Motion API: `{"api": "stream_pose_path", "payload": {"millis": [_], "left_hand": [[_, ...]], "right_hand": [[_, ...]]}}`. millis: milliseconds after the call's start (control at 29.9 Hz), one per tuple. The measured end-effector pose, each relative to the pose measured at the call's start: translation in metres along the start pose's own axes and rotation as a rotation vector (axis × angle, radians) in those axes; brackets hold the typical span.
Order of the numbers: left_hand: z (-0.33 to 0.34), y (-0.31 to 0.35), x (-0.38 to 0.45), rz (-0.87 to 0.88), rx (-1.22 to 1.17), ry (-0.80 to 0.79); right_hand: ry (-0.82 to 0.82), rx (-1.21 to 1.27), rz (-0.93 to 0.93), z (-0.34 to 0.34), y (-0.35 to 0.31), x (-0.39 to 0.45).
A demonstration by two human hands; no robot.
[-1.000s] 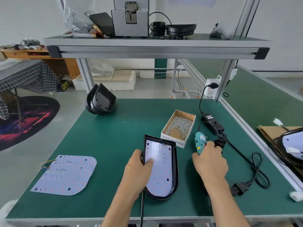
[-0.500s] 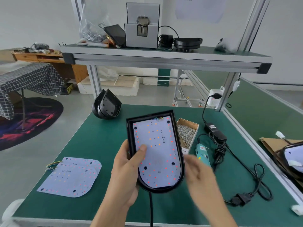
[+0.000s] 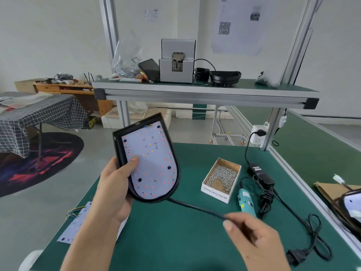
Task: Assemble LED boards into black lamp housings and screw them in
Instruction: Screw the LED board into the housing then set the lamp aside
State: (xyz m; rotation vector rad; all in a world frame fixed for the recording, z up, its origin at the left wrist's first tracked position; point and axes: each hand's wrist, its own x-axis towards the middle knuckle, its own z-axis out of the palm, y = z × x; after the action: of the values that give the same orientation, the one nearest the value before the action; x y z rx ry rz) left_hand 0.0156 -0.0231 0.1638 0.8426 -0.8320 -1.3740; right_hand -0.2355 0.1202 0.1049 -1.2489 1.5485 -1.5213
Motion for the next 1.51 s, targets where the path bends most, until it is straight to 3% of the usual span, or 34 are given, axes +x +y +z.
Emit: {"api": "stream_pose_path", "payload": {"millis": [67,134,234,402,536,770,904,1072,1206,1340,1507], "left_hand": [[0.001,-0.007,-0.009,-0.081,0.044,-0.129],[0.011,-0.02,-0.025,-0.149,0.06,-0.269],[0.036,-0.039,-0.05,-0.182,0.057,-0.377],[0.055,-0.057,-0.065,-0.143,0.184,-0.389],[0.054,-0.061,-0.067,-0.092,0.319,-0.4],[0.056,-0.066,-0.067,-0.068,0.246,-0.452],[0.056,-0.07,-0.06,-0.024,0.162,-0.329],[0.059,-0.073,-0.049,0.016,0.097,-0.193],[0.067,-0.074,-0.051,-0.006,0.071,-0.314],[0.067,-0.071,-0.047,-0.028,0.268,-0.497],[0.086,-0.074,-0.041,-0.002,0.314,-0.513]], "right_hand": [[0.116,0.061,-0.077,-0.004,-0.019,0.012],[0.147,0.377,-0.046,0.004,-0.031,0.03],[0.068,0.844,0.126,0.028,-0.045,0.051],[-0.08,1.056,0.423,0.04,-0.048,0.057],[-0.248,1.079,0.457,0.039,-0.038,0.06],[-0.348,1.022,0.422,0.034,-0.036,0.061],[-0.259,0.813,0.333,0.034,-0.035,0.067],[-0.279,0.705,0.192,0.026,-0.032,0.058],[-0.251,0.667,0.21,0.024,-0.017,0.056],[-0.292,0.667,0.253,0.006,-0.016,0.052],[-0.304,0.684,0.249,-0.016,-0.017,0.048]]}}
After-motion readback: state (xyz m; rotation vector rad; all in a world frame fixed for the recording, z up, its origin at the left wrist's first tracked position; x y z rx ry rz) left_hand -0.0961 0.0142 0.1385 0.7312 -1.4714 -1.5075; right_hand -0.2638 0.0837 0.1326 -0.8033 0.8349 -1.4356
